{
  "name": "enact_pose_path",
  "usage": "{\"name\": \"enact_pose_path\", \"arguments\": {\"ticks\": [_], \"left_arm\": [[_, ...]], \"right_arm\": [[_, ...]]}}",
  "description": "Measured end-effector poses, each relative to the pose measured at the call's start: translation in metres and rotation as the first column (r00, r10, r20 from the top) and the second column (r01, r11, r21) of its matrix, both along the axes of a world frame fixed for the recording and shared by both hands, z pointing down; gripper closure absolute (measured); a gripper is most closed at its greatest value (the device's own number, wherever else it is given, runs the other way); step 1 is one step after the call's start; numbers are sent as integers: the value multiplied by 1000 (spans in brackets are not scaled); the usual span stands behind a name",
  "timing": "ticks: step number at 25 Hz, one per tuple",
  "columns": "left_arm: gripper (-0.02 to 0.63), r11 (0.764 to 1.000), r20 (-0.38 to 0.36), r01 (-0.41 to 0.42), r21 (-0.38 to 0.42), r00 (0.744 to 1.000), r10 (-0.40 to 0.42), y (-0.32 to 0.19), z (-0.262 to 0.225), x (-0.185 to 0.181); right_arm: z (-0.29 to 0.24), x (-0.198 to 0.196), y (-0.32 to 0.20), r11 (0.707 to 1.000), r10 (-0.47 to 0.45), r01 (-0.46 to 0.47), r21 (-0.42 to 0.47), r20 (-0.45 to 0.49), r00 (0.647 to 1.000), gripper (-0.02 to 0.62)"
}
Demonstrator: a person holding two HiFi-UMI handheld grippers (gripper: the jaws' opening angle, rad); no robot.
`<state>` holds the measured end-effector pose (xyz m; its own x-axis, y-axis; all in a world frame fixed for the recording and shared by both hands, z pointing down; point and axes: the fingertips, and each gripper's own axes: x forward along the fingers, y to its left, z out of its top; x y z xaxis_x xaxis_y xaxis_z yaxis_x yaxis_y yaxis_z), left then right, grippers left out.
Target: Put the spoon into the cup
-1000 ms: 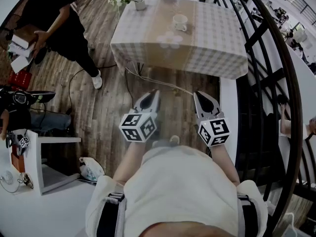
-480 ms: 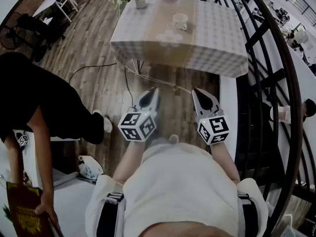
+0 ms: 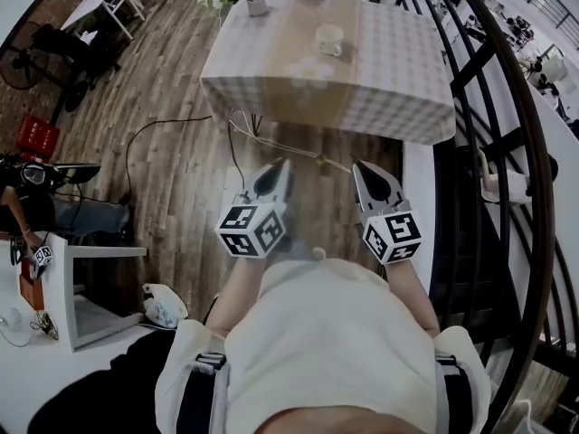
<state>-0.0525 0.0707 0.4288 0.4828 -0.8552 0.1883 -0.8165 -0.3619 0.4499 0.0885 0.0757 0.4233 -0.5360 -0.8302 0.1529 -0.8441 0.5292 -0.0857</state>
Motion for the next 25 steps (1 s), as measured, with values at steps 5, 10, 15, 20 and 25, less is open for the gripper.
{"name": "enact_pose_path", "arguments": {"ticks": [5, 10, 15, 20, 25], "left_arm": [[601, 1000, 1, 1, -2, 1000, -1, -2, 1, 3], [601, 1000, -4, 8, -1, 1000, -8, -6, -1, 7], [601, 1000, -1, 5, 0, 1000, -5, -20, -2, 10], [601, 1000, 0, 7, -8, 1000, -7, -47, 2, 8], [601, 1000, -4, 7, -10, 1000, -7, -81, 4, 2]], "right_arm": [[5, 3, -3, 1000, 1, -1, -13, -1, 1000, 595], [6, 9, -6, 1000, -6, 6, -21, -6, 1000, 595], [8, 15, -17, 1000, -1, 1, -30, -11, 1000, 595], [11, 21, -41, 999, 14, -14, -39, -13, 1000, 595], [11, 14, -74, 999, 16, -16, -35, -17, 1000, 595]]}}
